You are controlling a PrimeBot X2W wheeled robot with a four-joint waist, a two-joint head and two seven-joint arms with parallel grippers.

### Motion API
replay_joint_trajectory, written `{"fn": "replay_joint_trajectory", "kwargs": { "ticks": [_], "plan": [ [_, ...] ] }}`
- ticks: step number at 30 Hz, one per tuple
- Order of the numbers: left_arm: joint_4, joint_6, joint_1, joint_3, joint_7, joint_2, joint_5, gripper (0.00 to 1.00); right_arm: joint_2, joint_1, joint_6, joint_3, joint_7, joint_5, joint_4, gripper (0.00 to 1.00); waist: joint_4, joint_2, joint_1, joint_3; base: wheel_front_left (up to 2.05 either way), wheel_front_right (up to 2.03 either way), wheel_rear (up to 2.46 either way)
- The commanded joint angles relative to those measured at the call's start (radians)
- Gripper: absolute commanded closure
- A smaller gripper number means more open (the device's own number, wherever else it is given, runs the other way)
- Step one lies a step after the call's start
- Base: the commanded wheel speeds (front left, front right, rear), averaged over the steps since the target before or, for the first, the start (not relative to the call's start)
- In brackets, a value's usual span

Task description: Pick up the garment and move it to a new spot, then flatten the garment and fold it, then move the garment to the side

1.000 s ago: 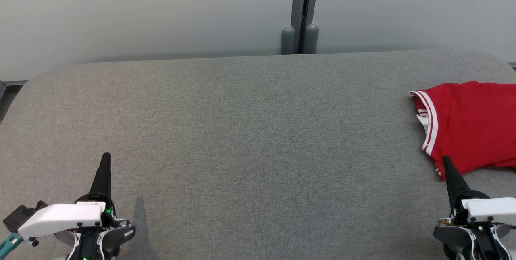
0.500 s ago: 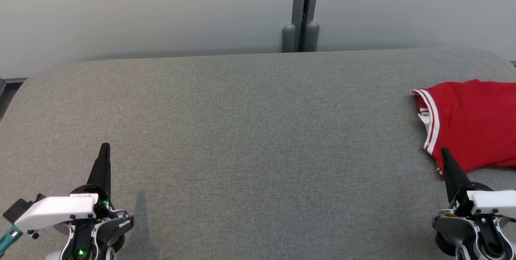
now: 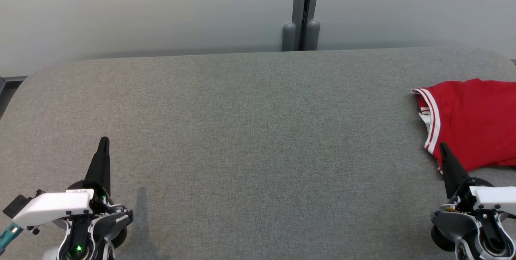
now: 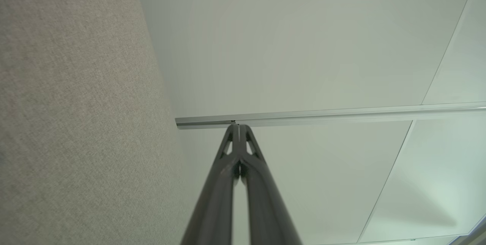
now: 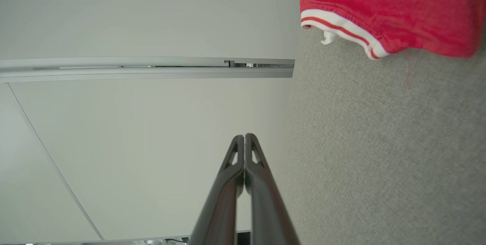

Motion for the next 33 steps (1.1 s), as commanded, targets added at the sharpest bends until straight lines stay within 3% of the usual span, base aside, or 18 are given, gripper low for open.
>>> {"fn": "replay_joint_trajectory", "kwargs": {
  "ticks": [1, 33],
  "plan": [
    [-0.003, -0.006, -0.011, 0.005, 0.003, 0.005, -0.002, 1.0, -0.009, -0.001, 0.0, -0.001, 0.001, 0.004, 0.003, 1.0, 0.0, -0.0001, 0.0, 0.0, 0.0, 0.0, 0.0],
    [-0.003, -0.006, -0.011, 0.005, 0.003, 0.005, -0.003, 1.0, -0.019, 0.001, 0.0, 0.014, -0.012, 0.018, 0.001, 1.0, 0.0, -0.0001, 0.0, 0.0, 0.0, 0.0, 0.0]
  ]
}}
